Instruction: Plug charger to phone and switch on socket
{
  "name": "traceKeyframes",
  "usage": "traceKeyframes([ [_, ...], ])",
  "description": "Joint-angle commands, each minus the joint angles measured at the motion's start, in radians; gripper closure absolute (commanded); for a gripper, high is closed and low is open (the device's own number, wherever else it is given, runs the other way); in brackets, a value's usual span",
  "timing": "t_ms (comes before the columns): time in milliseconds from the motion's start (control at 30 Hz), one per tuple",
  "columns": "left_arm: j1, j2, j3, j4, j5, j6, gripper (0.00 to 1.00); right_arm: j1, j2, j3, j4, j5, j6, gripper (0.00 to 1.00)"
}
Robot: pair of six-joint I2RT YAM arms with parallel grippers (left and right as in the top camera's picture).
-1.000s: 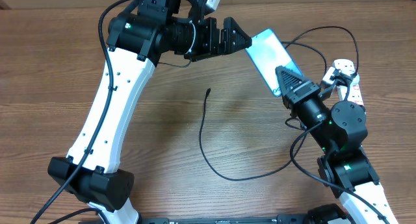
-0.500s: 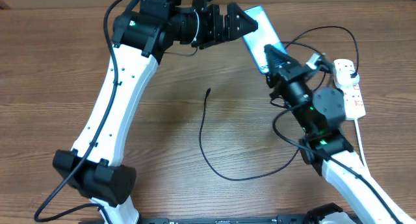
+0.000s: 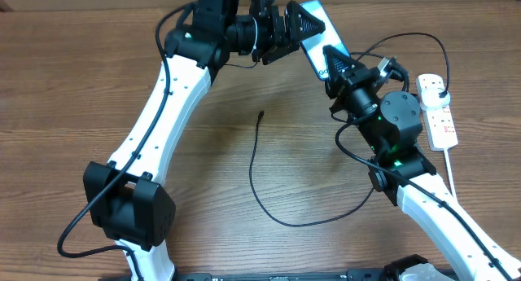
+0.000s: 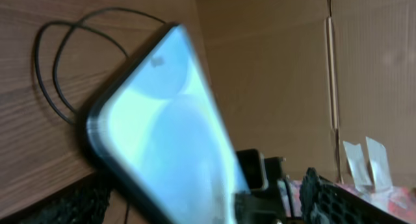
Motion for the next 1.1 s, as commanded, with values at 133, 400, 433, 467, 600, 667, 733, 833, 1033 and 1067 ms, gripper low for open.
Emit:
traceKeyframes([
  [133,-0.008,0.013,-0.086,0.173,0.034,-0.213,0.09,0.004,-0.013,0.036,-0.069,0.016,0.0,0.96],
  [400,-0.034,0.013,-0.159,0.26,0.016,-0.288,0.14,0.004,-0.009,0.036,-0.072,0.021,0.001,0.96],
  [433,-0.039,0.013,-0.166,0.277,0.017,-0.297,0.15,0.004,-0.006,0.036,-0.073,0.02,0.001,0.96],
  [467,-0.043,0.013,-0.172,0.301,0.018,-0.313,0.15,0.004,-0.001,0.036,-0.073,0.02,0.001,0.96],
  [600,-0.055,0.013,-0.175,0.355,0.017,-0.355,0.25,0.004,0.018,0.036,-0.075,0.018,0.006,0.96],
  [667,-0.055,0.013,-0.175,0.371,0.016,-0.371,0.28,0.004,0.023,0.036,-0.075,0.016,0.009,0.96],
  [733,-0.055,0.013,-0.175,0.372,0.011,-0.373,0.34,0.004,0.023,0.036,-0.075,0.016,0.009,0.96],
  [833,-0.054,0.013,-0.175,0.369,0.011,-0.373,0.49,0.004,0.023,0.036,-0.075,0.017,0.009,0.96],
  [1033,-0.053,0.013,-0.175,0.368,0.011,-0.373,0.61,0.004,0.023,0.036,-0.075,0.016,0.009,0.96],
  [1067,-0.053,0.013,-0.175,0.368,0.011,-0.373,0.63,0.004,0.023,0.036,-0.075,0.016,0.009,0.96],
])
